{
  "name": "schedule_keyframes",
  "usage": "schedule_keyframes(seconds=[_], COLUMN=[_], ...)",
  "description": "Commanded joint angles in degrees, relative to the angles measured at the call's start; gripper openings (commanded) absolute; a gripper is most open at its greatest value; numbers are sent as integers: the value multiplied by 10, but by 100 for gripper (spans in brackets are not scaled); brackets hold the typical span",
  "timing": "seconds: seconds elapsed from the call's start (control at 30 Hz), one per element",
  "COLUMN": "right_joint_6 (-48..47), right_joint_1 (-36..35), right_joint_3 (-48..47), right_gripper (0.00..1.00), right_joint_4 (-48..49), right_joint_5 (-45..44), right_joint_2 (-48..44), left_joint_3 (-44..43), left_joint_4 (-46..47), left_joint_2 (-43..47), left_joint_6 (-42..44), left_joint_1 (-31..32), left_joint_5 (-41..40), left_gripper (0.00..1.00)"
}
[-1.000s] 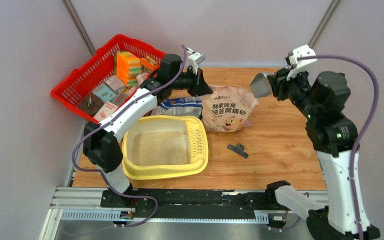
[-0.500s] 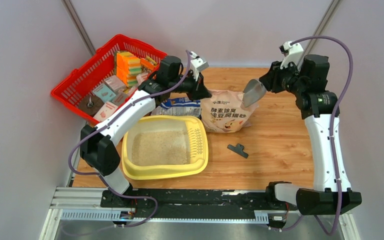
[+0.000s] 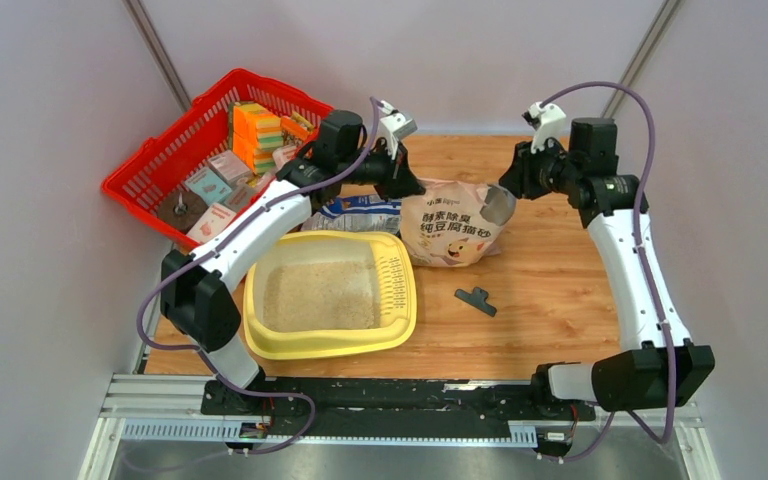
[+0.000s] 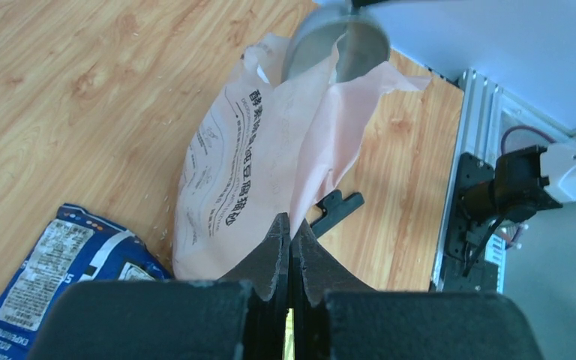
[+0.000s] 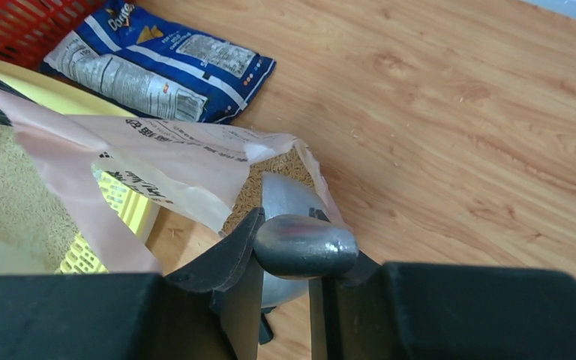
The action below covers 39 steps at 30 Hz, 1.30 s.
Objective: Fill the litter box with clean litter
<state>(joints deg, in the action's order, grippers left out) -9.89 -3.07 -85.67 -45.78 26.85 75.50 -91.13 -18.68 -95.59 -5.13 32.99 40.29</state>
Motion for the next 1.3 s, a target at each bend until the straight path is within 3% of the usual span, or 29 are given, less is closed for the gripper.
schedule_keyframes(seconds=[0.0, 0.13, 0.27, 0.43, 0.63, 0.83, 1.07, 1.27], right_joint_6=[28, 95, 153, 104, 76, 87, 202, 207], right_joint_1=[-39, -71, -96, -128, -146, -158, -161, -154], right_joint_3=[58, 112, 147, 199, 241, 276, 317, 274], right_gripper=[0, 0, 0, 0, 0, 0, 0, 0], right_joint_4=[77, 160, 233, 311, 331, 279, 281, 240], right_joint_5=[-62, -136, -196, -297, -340, -334, -283, -202], right_joint_2=[-16, -21, -14, -33, -21, 12, 44, 110], left_joint_3=[-12, -5, -38, -47, -81, -85, -70, -70], left_joint_4=[101, 140, 103, 128, 142, 176, 201, 212], left_joint_2=[31, 26, 4, -19, -45, -49, -43, -45], left_joint_6=[-62, -96, -45, -64, -48, -70, -95, -102], left_joint_1=[-1, 0, 4, 6, 8, 11, 14, 15], left_joint_5=[4, -6, -20, -4, 6, 8, 15, 14], left_gripper=[0, 0, 0, 0, 0, 0, 0, 0])
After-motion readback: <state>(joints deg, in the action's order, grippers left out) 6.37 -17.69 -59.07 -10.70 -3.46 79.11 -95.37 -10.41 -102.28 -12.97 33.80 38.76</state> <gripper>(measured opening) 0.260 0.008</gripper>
